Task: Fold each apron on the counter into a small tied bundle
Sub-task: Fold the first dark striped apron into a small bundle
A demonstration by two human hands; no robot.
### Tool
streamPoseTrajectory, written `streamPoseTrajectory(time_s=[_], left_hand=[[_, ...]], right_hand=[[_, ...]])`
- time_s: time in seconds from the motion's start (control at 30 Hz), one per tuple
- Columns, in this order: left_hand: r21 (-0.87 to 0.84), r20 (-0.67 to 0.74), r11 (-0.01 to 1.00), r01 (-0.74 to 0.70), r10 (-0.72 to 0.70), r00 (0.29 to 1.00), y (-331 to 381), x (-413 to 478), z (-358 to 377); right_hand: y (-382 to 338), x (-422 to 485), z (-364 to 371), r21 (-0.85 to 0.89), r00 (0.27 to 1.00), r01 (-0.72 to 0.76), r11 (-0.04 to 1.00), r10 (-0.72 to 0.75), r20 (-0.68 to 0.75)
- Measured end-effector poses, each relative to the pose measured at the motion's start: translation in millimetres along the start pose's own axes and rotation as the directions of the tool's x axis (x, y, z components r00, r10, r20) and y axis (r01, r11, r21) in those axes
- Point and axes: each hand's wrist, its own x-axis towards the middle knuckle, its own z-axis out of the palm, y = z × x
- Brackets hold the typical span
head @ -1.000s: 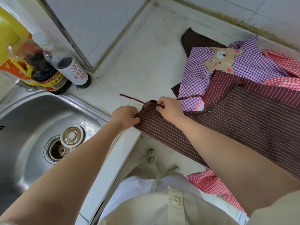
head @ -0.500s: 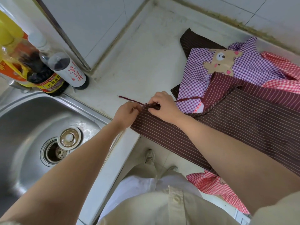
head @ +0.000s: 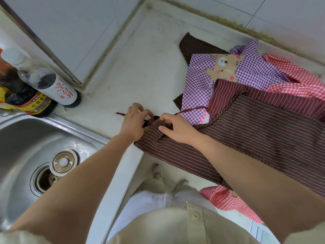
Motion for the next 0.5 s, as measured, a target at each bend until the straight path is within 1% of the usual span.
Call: streamPoseTrajectory(time_s=[0.07,0.17,0.23,0.27,0.3,0.33,0.37,0.4,0.43,0.47,0.5], left_hand=[[-0.139,-0.025,0.990,0.033,-0.037,0.999,1.3,3.0,-3.1],[-0.280,0.092,0.945,0.168,-0.148,0.985,4.5,6.9,-12.0],[-0.412,0.172,0.876,0.250,-0.195,0.966,6.8,6.9,-19.3],[-0.513,0.221,0.796,0.320,-0.238,0.946,7.4,6.3,-21.9],[-0.619,0.280,0.676,0.399,-0.284,0.917,7.6,6.1,-24.9],[-0.694,0.345,0.547,0.468,-0.318,0.883,6.5,5.8,-27.0],[-0.731,0.399,0.454,0.510,-0.322,0.859,5.5,5.0,-29.3],[-0.730,0.437,0.434,0.528,-0.298,0.849,3.2,4.2,-31.1],[-0.699,0.455,0.487,0.524,-0.263,0.851,1.0,3.2,-31.6],[-0.657,0.450,0.562,0.502,-0.241,0.860,-0.7,1.4,-31.1],[-0.623,0.422,0.619,0.478,-0.249,0.872,-2.8,0.0,-30.9]], right_hand=[[3.9,1.6,0.2,-0.007,1.000,-0.008,1.000,0.008,-0.025],[2.1,11.1,0.2,-0.042,0.993,0.024,0.999,-0.029,-0.111],[-4.4,21.8,1.8,-0.100,0.988,0.059,0.993,-0.072,-0.139],[-7.7,27.3,3.1,-0.134,0.986,0.058,0.989,-0.078,-0.150],[-10.4,33.2,4.3,-0.158,0.985,0.045,0.986,-0.070,-0.155],[-11.3,38.1,5.5,-0.171,0.986,0.026,0.985,-0.053,-0.156],[-11.0,42.0,7.0,-0.170,0.988,0.011,0.985,-0.037,-0.149],[-10.9,44.9,8.8,-0.157,0.990,0.007,0.988,-0.029,-0.137],[-11.1,46.5,10.5,-0.143,0.991,0.011,0.990,-0.030,-0.133],[-11.5,47.3,12.1,-0.132,0.989,0.021,0.991,-0.040,-0.139],[-11.9,47.8,13.2,-0.118,0.988,0.028,0.993,-0.045,-0.148]])
